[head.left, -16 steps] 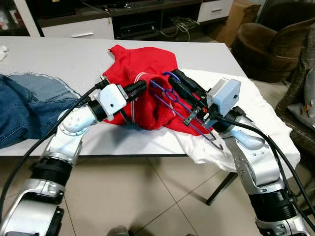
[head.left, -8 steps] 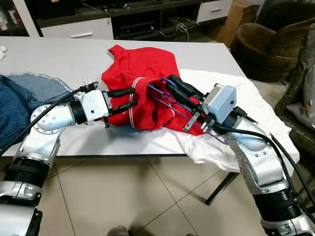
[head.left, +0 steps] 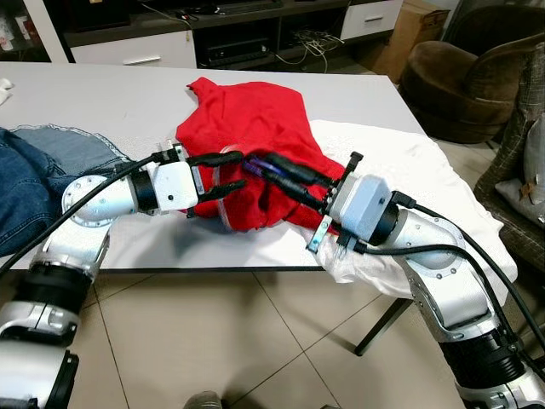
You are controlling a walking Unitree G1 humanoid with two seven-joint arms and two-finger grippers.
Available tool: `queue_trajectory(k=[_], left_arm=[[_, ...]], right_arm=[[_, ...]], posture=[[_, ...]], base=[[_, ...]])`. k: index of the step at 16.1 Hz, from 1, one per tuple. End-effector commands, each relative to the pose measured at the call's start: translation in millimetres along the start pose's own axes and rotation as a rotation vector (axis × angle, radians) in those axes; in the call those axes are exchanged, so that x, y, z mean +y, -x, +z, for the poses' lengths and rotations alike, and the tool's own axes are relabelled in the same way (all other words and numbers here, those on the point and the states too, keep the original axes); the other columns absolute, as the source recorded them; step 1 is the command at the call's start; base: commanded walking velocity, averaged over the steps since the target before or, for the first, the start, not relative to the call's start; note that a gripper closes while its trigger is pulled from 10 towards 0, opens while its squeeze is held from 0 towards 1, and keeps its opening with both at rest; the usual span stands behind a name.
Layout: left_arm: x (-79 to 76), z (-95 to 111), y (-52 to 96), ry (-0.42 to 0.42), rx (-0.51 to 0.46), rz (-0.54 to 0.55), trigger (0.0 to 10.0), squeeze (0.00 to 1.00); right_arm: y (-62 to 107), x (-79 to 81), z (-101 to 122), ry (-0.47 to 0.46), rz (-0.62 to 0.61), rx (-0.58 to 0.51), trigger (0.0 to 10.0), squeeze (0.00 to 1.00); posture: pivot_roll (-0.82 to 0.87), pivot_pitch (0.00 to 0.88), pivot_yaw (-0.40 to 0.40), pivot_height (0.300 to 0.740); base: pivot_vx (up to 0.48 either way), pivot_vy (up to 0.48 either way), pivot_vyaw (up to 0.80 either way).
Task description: Hang hanger
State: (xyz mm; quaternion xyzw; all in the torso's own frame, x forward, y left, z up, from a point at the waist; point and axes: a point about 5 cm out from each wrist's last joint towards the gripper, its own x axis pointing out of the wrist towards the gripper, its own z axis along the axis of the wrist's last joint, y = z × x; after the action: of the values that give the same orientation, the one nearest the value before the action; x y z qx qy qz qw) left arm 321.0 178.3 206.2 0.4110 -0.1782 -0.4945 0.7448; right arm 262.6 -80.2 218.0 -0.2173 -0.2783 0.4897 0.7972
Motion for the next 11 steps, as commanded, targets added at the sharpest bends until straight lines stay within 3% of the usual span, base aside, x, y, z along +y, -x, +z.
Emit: queue_trajectory(k=[1,5,10,11], left_arm=[[-2.0,0.1,-2.4,-0.03,0.019,-0.079,10.0,0.0],[-8.3,-2.5,-6.5,-0.068,0.049,-0.226,10.0,0.0],[-9.2,-4.7,-7.8,-0.072,0.063,-0.317,10.0,0.0],[-9.6,-4.9,-7.6,-0.07,0.062,-0.331,8.5,0.0]], right_arm=[[-1.8,1.6,8.6,0.039,0.034,-0.036,10.0,0.0],[-3.3,2.2,12.8,0.07,0.091,-0.059,10.0,0.0],[-5.0,-7.9,16.7,0.117,0.077,-0.082,10.0,0.0],[-5.6,-8.4,18.0,0.122,0.074,-0.089,10.0,0.0]], posture=[[0.09,0.01,-0.038,0.74],[0.09,0.01,-0.038,0.74],[0.09,0.004,-0.036,0.74],[0.09,0.003,-0.036,0.74]], base=[[0.0,0.0,0.0],[0.0,0.0,0.0],[0.0,0.0,0.0],[0.0,0.0,0.0]])
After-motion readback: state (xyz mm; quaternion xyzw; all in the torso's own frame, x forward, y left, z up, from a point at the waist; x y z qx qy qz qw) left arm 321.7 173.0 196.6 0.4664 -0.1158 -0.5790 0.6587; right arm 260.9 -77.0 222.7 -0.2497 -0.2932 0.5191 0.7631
